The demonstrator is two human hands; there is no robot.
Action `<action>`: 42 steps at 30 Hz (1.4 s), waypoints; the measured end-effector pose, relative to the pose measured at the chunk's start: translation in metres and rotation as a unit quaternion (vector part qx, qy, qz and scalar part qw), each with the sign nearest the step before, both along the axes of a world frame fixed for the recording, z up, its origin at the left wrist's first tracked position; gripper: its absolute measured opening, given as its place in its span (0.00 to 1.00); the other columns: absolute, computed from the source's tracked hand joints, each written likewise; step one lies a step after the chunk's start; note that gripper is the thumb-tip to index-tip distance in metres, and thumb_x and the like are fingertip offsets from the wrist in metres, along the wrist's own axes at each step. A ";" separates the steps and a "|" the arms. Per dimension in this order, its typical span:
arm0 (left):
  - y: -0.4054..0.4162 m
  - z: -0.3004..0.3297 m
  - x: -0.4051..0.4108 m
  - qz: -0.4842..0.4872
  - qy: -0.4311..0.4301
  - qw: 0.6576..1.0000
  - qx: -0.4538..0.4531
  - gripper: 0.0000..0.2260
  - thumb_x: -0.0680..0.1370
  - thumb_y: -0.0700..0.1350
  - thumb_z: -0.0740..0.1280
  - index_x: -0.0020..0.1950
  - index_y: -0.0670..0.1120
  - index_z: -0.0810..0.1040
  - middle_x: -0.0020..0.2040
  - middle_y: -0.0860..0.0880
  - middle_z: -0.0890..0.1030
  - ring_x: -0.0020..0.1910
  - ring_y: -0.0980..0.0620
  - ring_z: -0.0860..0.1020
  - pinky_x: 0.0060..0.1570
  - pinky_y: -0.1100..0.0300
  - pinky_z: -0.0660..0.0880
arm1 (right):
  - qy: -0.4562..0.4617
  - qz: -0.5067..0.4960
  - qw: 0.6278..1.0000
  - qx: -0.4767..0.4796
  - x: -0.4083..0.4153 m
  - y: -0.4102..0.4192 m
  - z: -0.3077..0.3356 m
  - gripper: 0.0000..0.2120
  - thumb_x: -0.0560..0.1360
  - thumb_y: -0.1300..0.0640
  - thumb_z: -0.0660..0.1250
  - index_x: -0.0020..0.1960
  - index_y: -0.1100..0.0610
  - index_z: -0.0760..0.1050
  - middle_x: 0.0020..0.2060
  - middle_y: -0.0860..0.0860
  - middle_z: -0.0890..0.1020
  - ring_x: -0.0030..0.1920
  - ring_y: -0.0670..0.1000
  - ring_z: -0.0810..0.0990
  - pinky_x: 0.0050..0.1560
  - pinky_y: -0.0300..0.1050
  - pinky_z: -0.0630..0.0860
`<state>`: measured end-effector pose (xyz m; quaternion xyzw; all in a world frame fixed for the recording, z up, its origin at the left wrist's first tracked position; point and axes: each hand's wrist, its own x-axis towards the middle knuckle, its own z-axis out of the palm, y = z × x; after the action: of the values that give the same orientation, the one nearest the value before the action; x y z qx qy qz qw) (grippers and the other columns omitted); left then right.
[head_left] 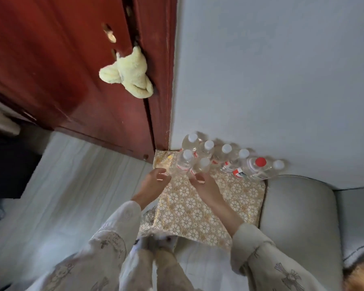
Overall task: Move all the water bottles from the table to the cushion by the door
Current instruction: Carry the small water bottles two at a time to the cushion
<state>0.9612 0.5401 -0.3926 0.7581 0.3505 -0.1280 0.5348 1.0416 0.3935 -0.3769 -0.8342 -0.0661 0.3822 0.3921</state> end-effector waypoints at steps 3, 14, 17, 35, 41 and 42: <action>0.010 0.026 -0.054 0.073 -0.017 0.997 0.008 0.15 0.78 0.46 0.61 0.63 0.43 0.72 0.60 0.46 0.77 0.52 0.53 0.74 0.52 0.61 0.73 | -0.001 0.092 0.996 0.018 -0.028 0.023 0.025 0.16 0.77 0.51 0.59 0.61 0.59 0.70 0.56 0.50 0.77 0.52 0.46 0.75 0.45 0.30 0.71; 0.026 0.069 -0.337 0.497 -0.086 0.863 0.024 0.06 0.78 0.41 0.61 0.50 0.44 0.77 0.48 0.43 0.81 0.49 0.45 0.80 0.47 0.55 0.72 | 0.018 0.372 0.925 0.075 -0.226 0.138 0.096 0.06 0.76 0.57 0.61 0.50 0.57 0.74 0.49 0.58 0.82 0.43 0.50 0.80 0.50 0.44 0.75; -0.001 0.082 -0.407 0.564 -0.107 0.819 0.029 0.10 0.78 0.40 0.60 0.55 0.38 0.76 0.47 0.42 0.80 0.43 0.47 0.77 0.39 0.66 0.71 | 0.027 0.424 0.899 0.109 -0.302 0.141 0.106 0.10 0.77 0.60 0.60 0.53 0.65 0.73 0.47 0.62 0.81 0.35 0.44 0.79 0.39 0.32 0.74; -0.295 0.144 -0.818 0.902 -0.116 0.398 0.121 0.07 0.79 0.42 0.59 0.50 0.46 0.76 0.43 0.48 0.80 0.41 0.53 0.78 0.41 0.63 0.72 | 0.142 0.850 0.485 0.148 -0.826 0.027 0.159 0.07 0.77 0.59 0.60 0.51 0.59 0.75 0.42 0.54 0.81 0.38 0.48 0.79 0.39 0.37 0.75; -0.338 0.150 -0.912 0.946 -0.085 0.279 0.142 0.07 0.79 0.42 0.58 0.52 0.46 0.76 0.45 0.47 0.81 0.43 0.52 0.79 0.43 0.61 0.72 | 0.171 0.907 0.358 0.143 -0.968 -0.004 0.161 0.07 0.77 0.58 0.61 0.51 0.57 0.76 0.40 0.50 0.82 0.39 0.49 0.81 0.44 0.43 0.77; -0.341 0.152 -0.930 0.951 -0.081 0.259 0.148 0.07 0.79 0.42 0.58 0.51 0.46 0.76 0.45 0.48 0.81 0.43 0.52 0.79 0.43 0.60 0.72 | 0.178 0.911 0.344 0.141 -0.991 -0.006 0.162 0.07 0.77 0.58 0.61 0.51 0.57 0.76 0.40 0.50 0.82 0.38 0.49 0.81 0.44 0.44 0.76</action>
<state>0.0317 0.1992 -0.2405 -0.0471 0.7872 0.5890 0.1766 0.0502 0.3879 -0.2147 -0.1029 -0.7668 0.6279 -0.0842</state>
